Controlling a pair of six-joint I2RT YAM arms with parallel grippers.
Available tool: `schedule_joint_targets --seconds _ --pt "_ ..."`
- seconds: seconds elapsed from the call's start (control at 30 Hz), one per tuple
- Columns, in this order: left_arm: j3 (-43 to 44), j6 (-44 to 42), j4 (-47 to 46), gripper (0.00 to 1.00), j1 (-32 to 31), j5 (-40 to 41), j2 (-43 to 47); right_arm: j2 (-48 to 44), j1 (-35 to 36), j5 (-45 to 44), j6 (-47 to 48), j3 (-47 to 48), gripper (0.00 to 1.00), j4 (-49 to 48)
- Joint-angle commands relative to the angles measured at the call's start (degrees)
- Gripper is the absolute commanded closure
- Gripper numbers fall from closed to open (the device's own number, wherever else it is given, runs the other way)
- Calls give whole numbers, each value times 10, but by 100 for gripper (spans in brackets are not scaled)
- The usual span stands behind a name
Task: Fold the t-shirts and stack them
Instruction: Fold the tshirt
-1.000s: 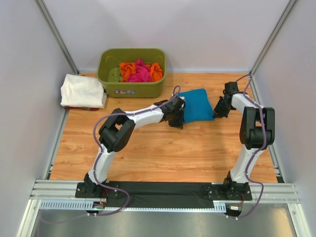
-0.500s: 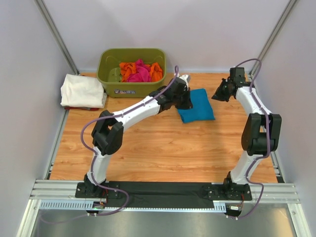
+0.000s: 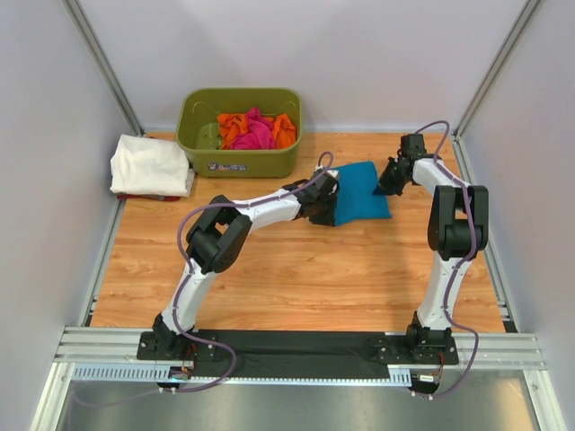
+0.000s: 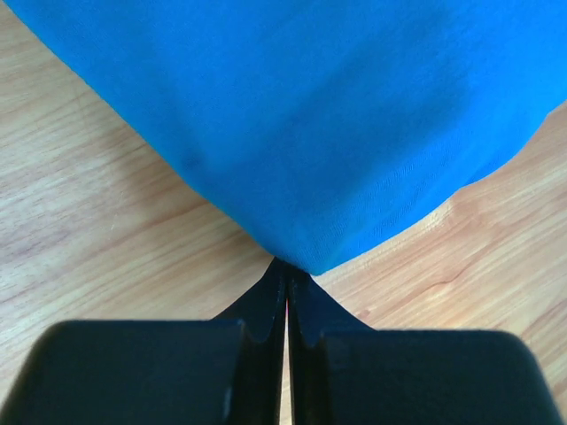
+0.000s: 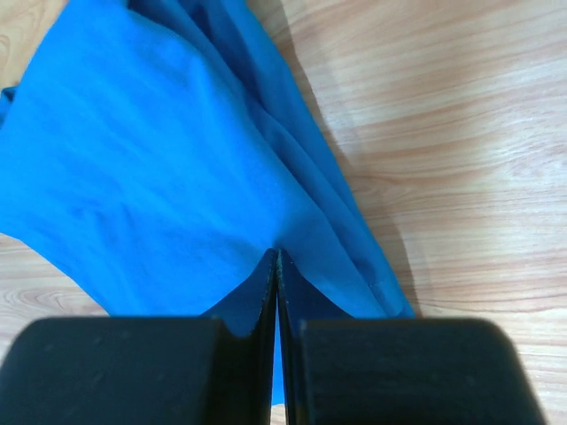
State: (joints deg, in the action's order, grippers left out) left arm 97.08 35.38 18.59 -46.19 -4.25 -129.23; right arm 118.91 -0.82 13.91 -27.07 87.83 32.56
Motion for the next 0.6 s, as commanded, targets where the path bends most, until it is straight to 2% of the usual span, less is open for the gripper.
schedule_joint_targets --seconds 0.0,0.17,0.3,0.37,0.4,0.43,0.5,0.53,0.57 --pt "-6 -22 23 100 0 10 -1 -7 0 -15 11 16 100 -12" --pt "-21 -43 52 100 1 0 37 -21 1 -39 29 -3 100 11" --pt "-36 -44 82 100 9 -3 118 -61 1 -50 38 8 100 34" --pt "-48 -34 87 92 15 -3 148 -83 -1 -56 38 29 97 51" --pt "-53 -30 80 86 20 -3 175 -88 -1 -57 40 56 93 54" --pt "-54 -24 77 72 22 -4 185 -93 -1 -58 40 76 90 65" --pt "-45 -17 70 53 26 -2 199 -92 -4 -57 40 116 77 80" --pt "-30 -6 66 35 27 0 198 -85 -6 -55 38 162 68 97" --pt "-21 1 62 28 29 9 190 -81 -12 -50 36 183 52 108"
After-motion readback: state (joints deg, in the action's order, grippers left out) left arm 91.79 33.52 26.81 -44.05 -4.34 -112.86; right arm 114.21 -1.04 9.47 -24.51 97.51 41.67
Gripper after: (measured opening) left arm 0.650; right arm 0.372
